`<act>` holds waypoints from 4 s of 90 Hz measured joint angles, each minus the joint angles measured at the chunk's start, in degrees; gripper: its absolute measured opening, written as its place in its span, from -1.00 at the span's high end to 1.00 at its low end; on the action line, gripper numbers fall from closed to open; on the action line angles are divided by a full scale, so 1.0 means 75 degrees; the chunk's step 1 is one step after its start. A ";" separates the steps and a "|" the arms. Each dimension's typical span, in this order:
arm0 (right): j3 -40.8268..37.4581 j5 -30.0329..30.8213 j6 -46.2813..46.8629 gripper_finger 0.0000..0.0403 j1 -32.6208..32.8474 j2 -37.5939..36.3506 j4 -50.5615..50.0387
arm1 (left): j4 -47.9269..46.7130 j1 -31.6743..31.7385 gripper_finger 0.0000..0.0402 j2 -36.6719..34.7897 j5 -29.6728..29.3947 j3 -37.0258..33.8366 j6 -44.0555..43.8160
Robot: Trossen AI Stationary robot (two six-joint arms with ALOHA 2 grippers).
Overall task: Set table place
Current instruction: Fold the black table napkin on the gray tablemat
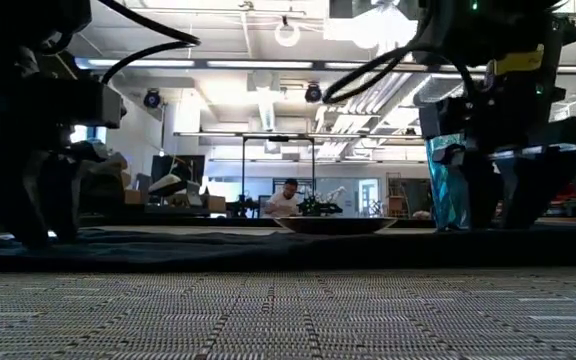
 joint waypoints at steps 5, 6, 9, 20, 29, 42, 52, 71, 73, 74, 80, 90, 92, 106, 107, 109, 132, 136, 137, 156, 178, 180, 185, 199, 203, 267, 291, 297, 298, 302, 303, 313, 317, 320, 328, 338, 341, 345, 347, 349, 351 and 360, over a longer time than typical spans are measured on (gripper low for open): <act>-0.0057 -0.0108 0.0008 0.09 -0.0005 0.0118 -0.0010 | -0.0002 0.0000 0.20 0.0003 -0.0001 -0.0003 0.0003; -0.0064 -0.0108 0.0015 0.10 -0.0006 0.0132 -0.0014 | -0.0002 0.0000 0.20 0.0003 -0.0001 -0.0003 0.0003; -0.0084 -0.0097 0.0056 0.11 -0.0006 0.0174 -0.0021 | -0.0002 0.0003 0.20 0.0006 0.0002 -0.0003 0.0006; -0.0117 0.0053 0.0145 0.17 0.0004 0.0189 0.0074 | -0.0005 0.0003 0.20 0.0006 0.0013 -0.0003 0.0007; -0.0126 0.0054 0.0013 0.23 0.0006 0.0195 0.0156 | -0.0005 0.0003 0.20 0.0006 0.0013 -0.0005 0.0103; -0.0137 0.0051 0.0018 0.35 0.0006 0.0200 0.0156 | -0.0004 0.0000 0.30 0.0009 0.0029 -0.0006 0.0144; -0.0228 0.0054 0.0181 0.45 0.0009 0.0195 0.0245 | 0.0004 0.0000 0.43 0.0012 0.0058 -0.0006 0.0149; -0.0292 0.0038 0.0207 0.76 0.0004 0.0192 0.0314 | 0.0017 -0.0003 0.85 0.0013 0.0089 -0.0006 0.0149; -0.0295 0.0041 0.0208 0.81 0.0000 0.0192 0.0314 | 0.0016 -0.0003 0.90 0.0015 0.0084 -0.0006 0.0146; -0.0295 0.0057 0.0208 0.84 0.0000 0.0192 0.0312 | 0.0015 -0.0003 0.92 0.0013 0.0082 -0.0006 0.0147; -0.0296 0.0107 0.0206 0.95 0.0000 0.0192 0.0304 | 0.0010 -0.0003 0.97 0.0015 0.0041 -0.0006 0.0140; -0.0296 0.0127 0.0220 0.98 0.0000 0.0192 0.0291 | -0.0008 -0.0009 0.98 0.0015 -0.0111 -0.0009 0.0126; -0.0287 0.0158 0.0219 0.98 0.0006 0.0192 0.0271 | -0.0026 -0.0008 0.99 0.0016 -0.0153 -0.0013 0.0129; -0.0130 0.0616 0.0387 1.00 0.0173 -0.0053 -0.0046 | -0.0199 -0.0044 1.00 0.0026 -0.0244 0.0116 0.0064; -0.0119 0.0630 0.0396 1.00 0.0181 -0.0080 -0.0064 | -0.0221 -0.0056 1.00 0.0026 -0.0260 0.0139 0.0064; -0.0102 0.0640 0.0426 1.00 0.0197 -0.0144 -0.0140 | -0.0302 -0.0077 1.00 0.0029 -0.0288 0.0196 0.0061; 0.0058 0.0641 0.1019 1.00 0.0524 -0.0914 -0.0766 | -0.1735 -0.0341 1.00 0.0003 -0.0583 0.1110 -0.0019; 0.0058 0.0634 0.1086 1.00 0.0580 -0.1023 -0.0842 | -0.1922 -0.0367 1.00 -0.0004 -0.0674 0.1257 -0.0018; 0.0058 0.0634 0.1095 1.00 0.0588 -0.1053 -0.0863 | -0.1965 -0.0375 1.00 -0.0006 -0.0698 0.1296 -0.0018; 0.0063 0.0695 0.1203 1.00 0.0656 -0.1585 -0.0996 | -0.2894 -0.0402 1.00 -0.0092 -0.0890 0.2031 0.0003; 0.0075 0.0767 0.1224 1.00 0.0650 -0.2417 -0.1079 | -0.3482 -0.0390 1.00 -0.0579 -0.1204 0.2562 0.0061; 0.0077 0.0778 0.1225 1.00 0.0653 -0.2494 -0.1078 | -0.3460 -0.0377 1.00 -0.0647 -0.1206 0.2589 0.0061; 0.0078 0.0849 0.1252 1.00 0.0651 -0.2687 -0.1079 | -0.3461 -0.0352 1.00 -0.0811 -0.1208 0.2626 0.0061; 0.0084 0.0961 0.1411 1.00 0.0650 -0.3106 -0.1128 | -0.3563 -0.0268 1.00 -0.1159 -0.1220 0.2629 0.0061; 0.0087 0.0961 0.1491 1.00 0.0659 -0.3184 -0.1132 | -0.3586 -0.0268 1.00 -0.1224 -0.1264 0.2629 0.0057; 0.1122 0.0180 0.4246 1.00 0.2854 -0.3343 -0.0956 | -0.2816 -0.1602 1.00 -0.1333 0.0036 0.3325 -0.1349; 0.0445 0.0157 0.4929 1.00 0.3383 -0.3320 -0.0082 | -0.2279 -0.1907 1.00 -0.1045 0.0245 0.3268 -0.1196; 0.0098 0.0270 0.4981 1.00 0.3268 -0.3320 -0.0084 | -0.2261 -0.1781 1.00 -0.1043 -0.0114 0.2994 -0.1021; 0.0039 0.0273 0.4978 1.00 0.3240 -0.3320 -0.0080 | -0.2267 -0.1754 1.00 -0.1043 -0.0186 0.2937 -0.1022; -0.0240 0.0292 0.5008 1.00 0.3093 -0.3320 -0.0037 | -0.2299 -0.1611 1.00 -0.1035 -0.0428 0.2684 -0.1013; -0.0315 0.0296 0.5019 1.00 0.3055 -0.3320 -0.0026 | -0.2299 -0.1576 1.00 -0.1034 -0.0485 0.2614 -0.1011; -0.1126 0.0314 0.5151 1.00 0.2650 -0.3320 0.0356 | -0.2088 -0.1277 1.00 -0.1033 -0.0961 0.1842 -0.1004; -0.1428 0.0347 0.5152 1.00 0.2484 -0.3320 0.0498 | -0.1957 -0.1174 1.00 -0.1034 -0.1124 0.1537 -0.1002; -0.1636 0.0371 0.5147 1.00 0.2341 -0.3320 0.0586 | -0.1861 -0.1087 1.00 -0.1032 -0.1247 0.1340 -0.1000; -0.2025 0.0388 0.4962 1.00 0.2032 -0.3320 0.0680 | -0.1815 -0.0903 1.00 -0.1032 -0.1520 0.0969 -0.0997; -0.2154 0.0512 0.4629 1.00 0.1693 -0.3320 0.0598 | -0.1800 -0.0700 1.00 -0.1030 -0.1796 0.0759 -0.0996; -0.2148 0.0618 0.4499 1.00 0.1604 -0.3320 0.0582 | -0.1782 -0.0655 1.00 -0.1035 -0.1912 0.0728 -0.0997; -0.2142 0.0690 0.4294 1.00 0.1481 -0.3320 0.0594 | -0.1802 -0.0610 1.00 -0.1035 -0.2014 0.0674 -0.0965; -0.2135 0.0703 0.4192 1.00 0.1427 -0.3320 0.0627 | -0.1797 -0.0595 1.00 -0.1035 -0.2040 0.0648 -0.0942; -0.2128 0.0705 0.4129 1.00 0.1374 -0.3320 0.0694 | -0.1781 -0.0572 1.00 -0.1035 -0.2058 0.0630 -0.0934; -0.2121 0.0714 0.4047 1.00 0.1331 -0.3320 0.0775 | -0.1773 -0.0560 1.00 -0.1035 -0.2080 0.0622 -0.0929; -0.2113 0.0721 0.3835 1.00 0.1167 -0.3320 0.0945 | -0.1736 -0.0535 1.00 -0.1035 -0.2164 0.0618 -0.0883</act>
